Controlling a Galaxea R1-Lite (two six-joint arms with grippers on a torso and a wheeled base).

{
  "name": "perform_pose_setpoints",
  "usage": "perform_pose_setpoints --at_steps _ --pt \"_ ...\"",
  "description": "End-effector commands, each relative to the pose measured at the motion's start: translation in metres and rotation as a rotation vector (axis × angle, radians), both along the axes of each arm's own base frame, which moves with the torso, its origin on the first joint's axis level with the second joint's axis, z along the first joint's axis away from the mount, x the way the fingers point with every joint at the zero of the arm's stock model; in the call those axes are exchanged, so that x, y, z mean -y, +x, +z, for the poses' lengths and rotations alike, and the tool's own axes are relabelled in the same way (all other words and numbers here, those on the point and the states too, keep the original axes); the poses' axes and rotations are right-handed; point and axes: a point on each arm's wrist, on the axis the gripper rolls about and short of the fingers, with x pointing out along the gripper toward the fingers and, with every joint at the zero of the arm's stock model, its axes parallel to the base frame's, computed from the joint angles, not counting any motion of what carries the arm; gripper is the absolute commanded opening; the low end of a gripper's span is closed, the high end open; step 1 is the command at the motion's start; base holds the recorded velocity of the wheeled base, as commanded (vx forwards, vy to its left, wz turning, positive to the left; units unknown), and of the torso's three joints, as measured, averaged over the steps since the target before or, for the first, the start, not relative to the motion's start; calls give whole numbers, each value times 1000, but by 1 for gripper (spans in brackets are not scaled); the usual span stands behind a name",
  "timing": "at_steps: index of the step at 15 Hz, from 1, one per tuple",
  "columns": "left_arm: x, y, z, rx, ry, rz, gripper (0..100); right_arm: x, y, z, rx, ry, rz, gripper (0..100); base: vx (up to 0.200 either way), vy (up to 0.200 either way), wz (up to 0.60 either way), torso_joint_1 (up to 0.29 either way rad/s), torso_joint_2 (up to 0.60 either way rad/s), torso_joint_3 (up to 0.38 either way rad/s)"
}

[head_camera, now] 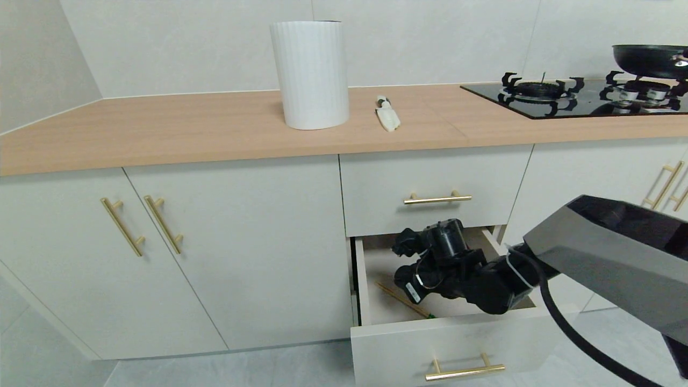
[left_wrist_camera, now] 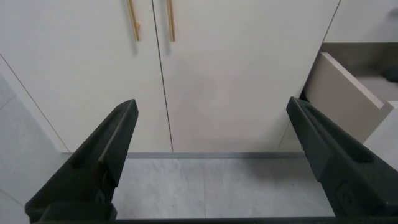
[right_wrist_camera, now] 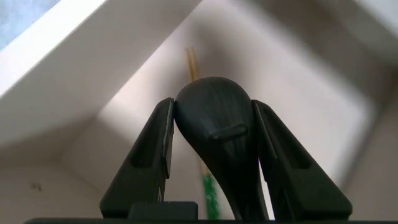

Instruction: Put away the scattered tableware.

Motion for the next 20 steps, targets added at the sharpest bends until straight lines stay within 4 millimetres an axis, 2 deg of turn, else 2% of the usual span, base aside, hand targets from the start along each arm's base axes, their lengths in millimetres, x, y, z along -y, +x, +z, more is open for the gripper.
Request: perform_pose_setpoints --at_steps 1,7,8,10,11,13,15,18,20 --pt "0 0 0 0 0 1 100 -4 4 -18 -26 -15 -4 0 0 0 0 0 0 0" --pt "0 0 0 0 0 2 100 -4 14 -29 -44 -5 -44 0 0 0 0 0 0 0" --pt "0 0 0 0 0 1 100 -9 16 -41 -68 9 -57 0 0 0 0 0 0 0" --pt "0 0 0 0 0 2 100 -12 17 -44 -60 -10 -53 0 0 0 0 0 0 0" --pt "0 0 0 0 0 2 100 -11 17 -47 -61 -26 -43 100 0 0 0 0 0 0" --pt "0 0 0 0 0 2 100 -10 16 -50 -72 -33 -43 100 0 0 0 0 0 0" --pt "0 0 0 0 0 1 100 -9 14 -44 -78 -34 -47 100 0 0 0 0 0 0" --pt "0 0 0 0 0 2 100 -7 11 -26 -54 -18 -46 100 0 0 0 0 0 0" --pt "0 0 0 0 0 2 100 -2 3 -4 -29 1 -46 100 0 0 0 0 0 0"
